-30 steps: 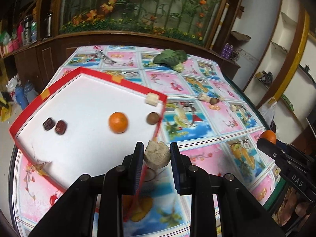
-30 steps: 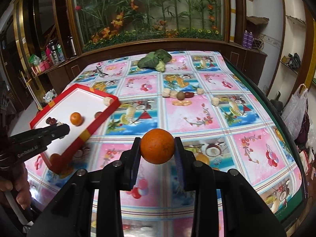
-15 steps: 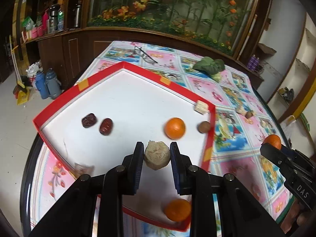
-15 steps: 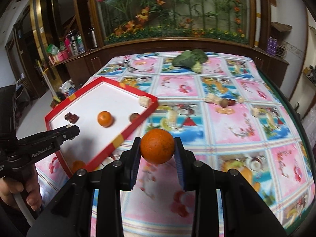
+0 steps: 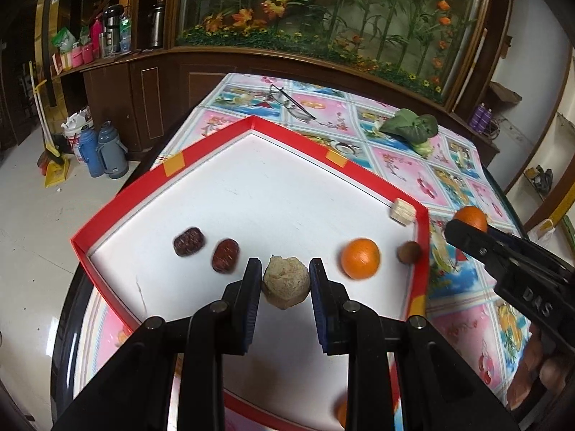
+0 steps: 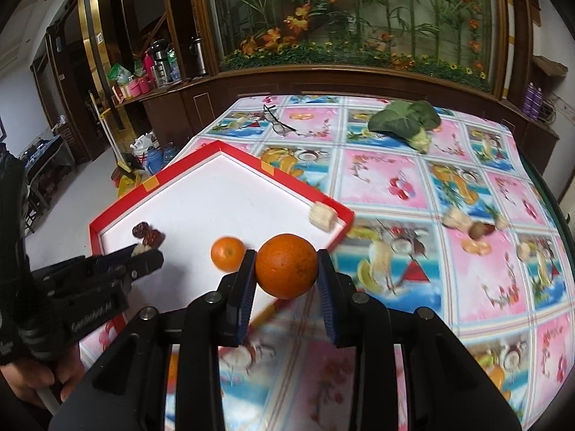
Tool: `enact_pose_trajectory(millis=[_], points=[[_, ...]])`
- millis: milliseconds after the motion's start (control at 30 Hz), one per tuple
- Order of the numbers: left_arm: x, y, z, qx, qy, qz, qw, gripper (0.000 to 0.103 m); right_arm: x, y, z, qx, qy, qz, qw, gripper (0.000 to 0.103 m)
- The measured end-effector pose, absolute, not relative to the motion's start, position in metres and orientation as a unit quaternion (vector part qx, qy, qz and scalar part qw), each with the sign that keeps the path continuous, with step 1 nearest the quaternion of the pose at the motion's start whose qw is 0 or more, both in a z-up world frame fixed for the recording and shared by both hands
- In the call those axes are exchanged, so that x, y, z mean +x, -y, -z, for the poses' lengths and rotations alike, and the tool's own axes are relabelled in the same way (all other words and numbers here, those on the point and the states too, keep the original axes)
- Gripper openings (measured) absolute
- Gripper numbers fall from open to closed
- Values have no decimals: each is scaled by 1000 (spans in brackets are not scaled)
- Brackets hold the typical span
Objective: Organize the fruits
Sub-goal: 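Carry the orange with the right tool while the left tool carries the beige ball over the tray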
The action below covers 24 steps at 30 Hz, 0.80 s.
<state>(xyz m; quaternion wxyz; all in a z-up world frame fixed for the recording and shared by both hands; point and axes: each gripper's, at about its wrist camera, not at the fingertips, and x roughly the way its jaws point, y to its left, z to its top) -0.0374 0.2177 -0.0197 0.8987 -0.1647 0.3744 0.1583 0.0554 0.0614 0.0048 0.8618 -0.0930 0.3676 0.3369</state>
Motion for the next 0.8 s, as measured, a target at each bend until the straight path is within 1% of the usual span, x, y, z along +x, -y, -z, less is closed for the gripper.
enact_pose_trajectory(millis=[300, 533, 800], points=[[-23, -250, 17, -166, -369, -198, 893, 26, 96, -98, 16, -98, -400, -344, 844, 34], [-14, -269, 24, -169, -381, -229, 880, 26, 106, -121, 27, -109, -410, -351, 835, 34], [-12, -274, 30, -161, -390, -243, 873, 26, 118, -138, 37, -119, -421, -352, 828, 35]])
